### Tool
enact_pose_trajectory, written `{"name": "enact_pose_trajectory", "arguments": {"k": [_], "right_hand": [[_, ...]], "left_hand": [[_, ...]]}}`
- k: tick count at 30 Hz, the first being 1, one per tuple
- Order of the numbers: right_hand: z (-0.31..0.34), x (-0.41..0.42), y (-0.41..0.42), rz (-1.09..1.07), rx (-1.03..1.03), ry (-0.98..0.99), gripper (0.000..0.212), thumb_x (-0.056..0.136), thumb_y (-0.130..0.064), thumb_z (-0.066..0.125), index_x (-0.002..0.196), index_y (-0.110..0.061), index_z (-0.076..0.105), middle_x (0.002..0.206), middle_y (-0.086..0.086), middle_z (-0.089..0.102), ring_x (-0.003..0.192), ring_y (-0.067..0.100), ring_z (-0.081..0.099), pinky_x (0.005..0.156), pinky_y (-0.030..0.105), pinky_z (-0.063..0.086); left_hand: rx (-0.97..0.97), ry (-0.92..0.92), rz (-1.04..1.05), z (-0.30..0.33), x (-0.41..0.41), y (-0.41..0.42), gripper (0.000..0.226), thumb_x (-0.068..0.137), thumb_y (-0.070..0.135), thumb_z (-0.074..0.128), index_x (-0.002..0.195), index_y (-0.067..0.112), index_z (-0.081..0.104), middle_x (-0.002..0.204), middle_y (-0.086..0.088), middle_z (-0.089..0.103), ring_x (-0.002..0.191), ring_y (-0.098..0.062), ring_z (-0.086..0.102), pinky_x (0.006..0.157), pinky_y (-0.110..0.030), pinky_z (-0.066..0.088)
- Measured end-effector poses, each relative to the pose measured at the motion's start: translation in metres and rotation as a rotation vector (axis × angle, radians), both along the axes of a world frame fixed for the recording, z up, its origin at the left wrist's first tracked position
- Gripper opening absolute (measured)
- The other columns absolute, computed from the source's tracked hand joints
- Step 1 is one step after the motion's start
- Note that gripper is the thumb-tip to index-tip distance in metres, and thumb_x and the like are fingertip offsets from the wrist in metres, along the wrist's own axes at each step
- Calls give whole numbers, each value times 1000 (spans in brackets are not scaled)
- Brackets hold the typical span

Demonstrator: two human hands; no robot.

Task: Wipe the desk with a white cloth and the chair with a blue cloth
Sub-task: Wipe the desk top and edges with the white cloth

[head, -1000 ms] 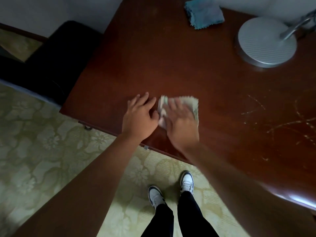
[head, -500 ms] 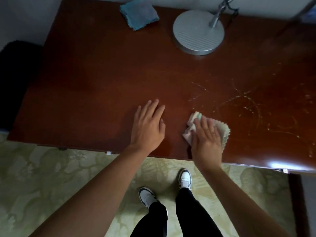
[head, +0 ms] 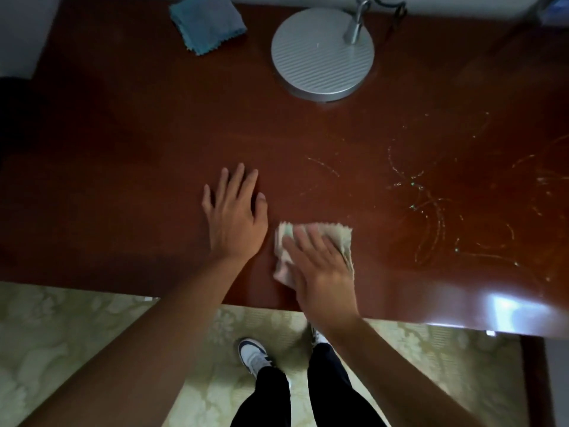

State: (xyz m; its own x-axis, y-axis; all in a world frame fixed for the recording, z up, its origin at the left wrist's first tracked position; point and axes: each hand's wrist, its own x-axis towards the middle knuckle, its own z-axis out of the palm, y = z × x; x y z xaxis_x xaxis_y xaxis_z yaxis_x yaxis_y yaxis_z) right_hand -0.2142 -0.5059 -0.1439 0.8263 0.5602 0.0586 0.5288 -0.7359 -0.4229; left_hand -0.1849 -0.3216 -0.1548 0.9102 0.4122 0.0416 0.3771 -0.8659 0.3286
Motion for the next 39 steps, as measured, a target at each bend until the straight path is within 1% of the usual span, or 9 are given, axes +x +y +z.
{"name": "enact_pose_trajectory", "arguments": {"k": [4,9,16,19,24,27,31,36,39], "right_hand": [[0,59,-53,-94,-22,-19,43,91,-15,50,133,-10,58,138,13,56,129,36,50,107,52,40],[6,170,-5,-243,-58,10,39,102,-26,40,139,-16,51,148,7,45,140,28,35,114,44,28],[-3,54,-2,143,36,3,37,97,-20,51,133,-17,59,144,3,51,139,24,40,114,43,32],[-7,55,-24,200,76,29,39,93,-15,55,132,-18,60,142,2,53,138,22,41,113,43,34],[2,187,-10,-212,62,0,40,101,-29,39,133,-9,54,130,16,55,120,35,51,103,47,38],[5,249,17,-224,65,-4,35,101,-28,40,121,-6,58,122,14,59,111,33,55,97,39,39],[-3,189,13,-15,-15,31,38,102,-29,38,132,-12,55,131,15,56,125,35,49,110,48,33],[-1,85,-15,329,201,144,35,92,-11,55,127,-14,63,136,6,58,136,22,45,116,35,29],[0,130,-16,234,226,130,36,95,-13,56,131,-14,59,137,10,57,134,25,46,113,37,33]], "left_hand": [[49,-3,-1,-5,-3,-2,52,98,42,34,144,22,46,157,-2,36,149,-23,22,121,-52,10],[67,-10,-5,-6,-1,-4,50,97,42,40,143,22,47,155,-2,39,149,-24,24,121,-53,12],[69,-7,-1,-4,-3,-5,52,97,42,37,143,21,48,155,-3,39,148,-25,25,120,-53,13],[63,-4,8,-4,-2,-5,51,97,42,37,142,21,49,155,-3,39,148,-25,24,120,-53,13],[48,-21,9,-4,-2,-5,50,97,42,38,141,20,50,154,-4,41,148,-25,26,120,-54,13],[45,-28,2,-5,-2,-4,50,98,42,38,140,18,50,153,-4,42,147,-25,27,120,-54,13],[48,-23,8,-2,-1,-5,51,98,42,38,140,18,51,153,-4,42,147,-25,27,121,-53,13],[44,-40,19,1,-2,-6,52,97,42,38,139,16,53,152,-5,43,146,-26,29,120,-53,15],[36,-45,24,1,-1,-7,51,97,41,38,138,16,54,152,-5,44,146,-25,30,120,-53,15]]}}
